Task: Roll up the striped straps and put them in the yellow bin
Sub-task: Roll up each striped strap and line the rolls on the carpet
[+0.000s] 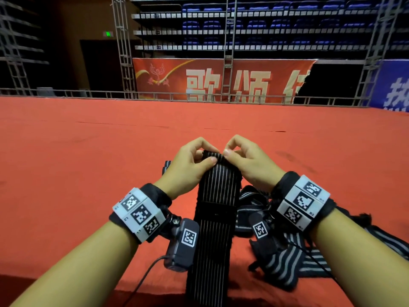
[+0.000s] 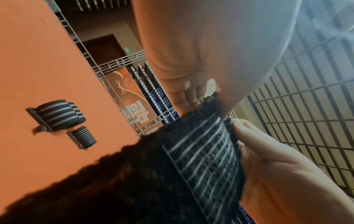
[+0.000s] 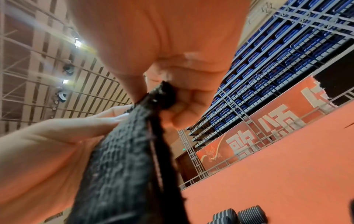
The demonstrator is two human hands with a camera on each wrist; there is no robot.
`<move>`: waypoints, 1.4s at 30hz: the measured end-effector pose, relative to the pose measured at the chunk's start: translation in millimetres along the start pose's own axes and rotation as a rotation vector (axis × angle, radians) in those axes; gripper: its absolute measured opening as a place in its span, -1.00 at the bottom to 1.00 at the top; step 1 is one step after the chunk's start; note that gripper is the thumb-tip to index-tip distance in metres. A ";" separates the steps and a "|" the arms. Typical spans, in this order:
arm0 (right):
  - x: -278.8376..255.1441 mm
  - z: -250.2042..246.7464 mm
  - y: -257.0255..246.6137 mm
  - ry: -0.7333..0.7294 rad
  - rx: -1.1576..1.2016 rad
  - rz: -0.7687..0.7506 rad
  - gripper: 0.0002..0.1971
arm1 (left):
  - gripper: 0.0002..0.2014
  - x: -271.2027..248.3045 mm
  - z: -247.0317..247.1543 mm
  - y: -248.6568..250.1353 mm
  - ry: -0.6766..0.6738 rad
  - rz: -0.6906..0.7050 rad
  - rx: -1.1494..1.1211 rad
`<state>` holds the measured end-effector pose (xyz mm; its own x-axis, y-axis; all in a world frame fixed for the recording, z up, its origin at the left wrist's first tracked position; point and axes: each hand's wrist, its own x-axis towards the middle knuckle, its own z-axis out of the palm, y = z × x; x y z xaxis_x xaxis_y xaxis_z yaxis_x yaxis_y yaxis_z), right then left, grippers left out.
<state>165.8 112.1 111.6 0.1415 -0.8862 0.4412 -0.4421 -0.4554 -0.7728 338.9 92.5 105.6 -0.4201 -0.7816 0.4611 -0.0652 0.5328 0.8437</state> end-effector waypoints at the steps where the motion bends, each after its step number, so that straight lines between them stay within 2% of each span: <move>1: 0.2 -0.3 -0.1 0.006 0.007 0.002 -0.91 | -0.94 -0.4 1.1 0.1 0.006 -0.005 -0.014; 6: -1.3 1.7 3.3 0.022 0.007 -0.002 -0.89 | -0.93 -1.5 4.0 -2.4 0.055 -0.019 -0.020; 11: -4.6 0.6 11.1 -0.025 0.165 0.144 -0.95 | -0.89 -0.2 0.5 -6.4 0.082 0.001 0.012; 15: -7.3 2.5 13.4 0.048 0.201 0.020 -0.85 | -0.88 -1.7 3.6 -7.0 0.052 -0.070 -0.037; 17: -6.5 4.7 13.2 0.076 0.175 -0.018 -0.88 | -0.91 -0.9 4.3 -6.7 0.052 -0.045 -0.019; 20: -7.2 5.1 10.5 0.065 0.231 0.026 -0.94 | -0.90 2.0 0.8 -8.5 0.062 0.005 -0.001; 23: -6.9 2.0 8.9 0.081 0.208 -0.023 -0.89 | -0.92 0.8 1.7 -8.6 0.046 -0.041 -0.069; 27: -7.2 4.4 10.3 0.106 0.096 -0.090 -0.98 | -0.91 0.3 8.1 -6.5 0.121 -0.012 -0.091; 32: -5.3 6.4 11.2 0.107 0.136 0.074 -0.78 | -0.87 0.1 8.5 -9.4 0.133 0.039 -0.041; 35: -4.8 5.0 11.3 0.129 0.182 0.051 -0.90 | -0.86 -2.1 11.0 -10.1 0.141 0.001 -0.036; 38: -3.8 7.3 8.4 0.181 0.194 -0.011 -0.91 | -0.77 -3.6 15.8 -8.2 0.122 -0.049 -0.062; 42: -0.4 10.7 6.7 0.231 0.279 0.035 -0.91 | -0.83 -0.4 12.1 -4.1 0.151 0.023 -0.020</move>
<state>172.2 108.4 101.4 -0.0870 -0.8734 0.4792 -0.1798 -0.4594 -0.8699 328.4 94.5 98.6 -0.2806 -0.8097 0.5154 -0.0383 0.5460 0.8369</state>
